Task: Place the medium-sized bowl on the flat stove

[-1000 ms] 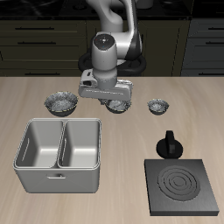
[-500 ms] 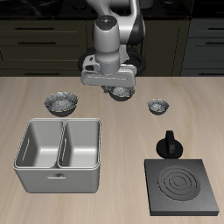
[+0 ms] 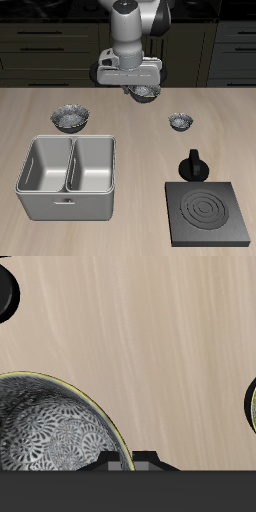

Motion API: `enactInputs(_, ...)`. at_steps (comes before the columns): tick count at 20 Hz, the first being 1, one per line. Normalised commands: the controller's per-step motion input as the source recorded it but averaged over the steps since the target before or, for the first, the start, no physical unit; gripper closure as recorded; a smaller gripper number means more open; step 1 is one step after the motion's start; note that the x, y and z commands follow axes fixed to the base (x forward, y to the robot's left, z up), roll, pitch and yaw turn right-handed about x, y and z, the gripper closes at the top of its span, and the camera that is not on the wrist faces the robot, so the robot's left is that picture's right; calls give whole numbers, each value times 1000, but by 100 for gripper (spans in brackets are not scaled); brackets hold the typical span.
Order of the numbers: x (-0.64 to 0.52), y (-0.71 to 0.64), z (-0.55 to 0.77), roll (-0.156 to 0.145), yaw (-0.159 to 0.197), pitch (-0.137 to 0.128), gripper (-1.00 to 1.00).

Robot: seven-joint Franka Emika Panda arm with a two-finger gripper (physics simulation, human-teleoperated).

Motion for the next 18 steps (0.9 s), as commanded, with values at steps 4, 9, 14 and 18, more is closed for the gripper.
enactInputs(4, 140, 114, 109, 2, 12, 0, 100)
enactInputs(9, 191, 170, 132, 11, 14, -7, 100)
enactInputs(14, 232, 203, 142, 8, 0, -7, 100)
enactInputs(18, 359, 266, 171, 24, 12, -15, 100)
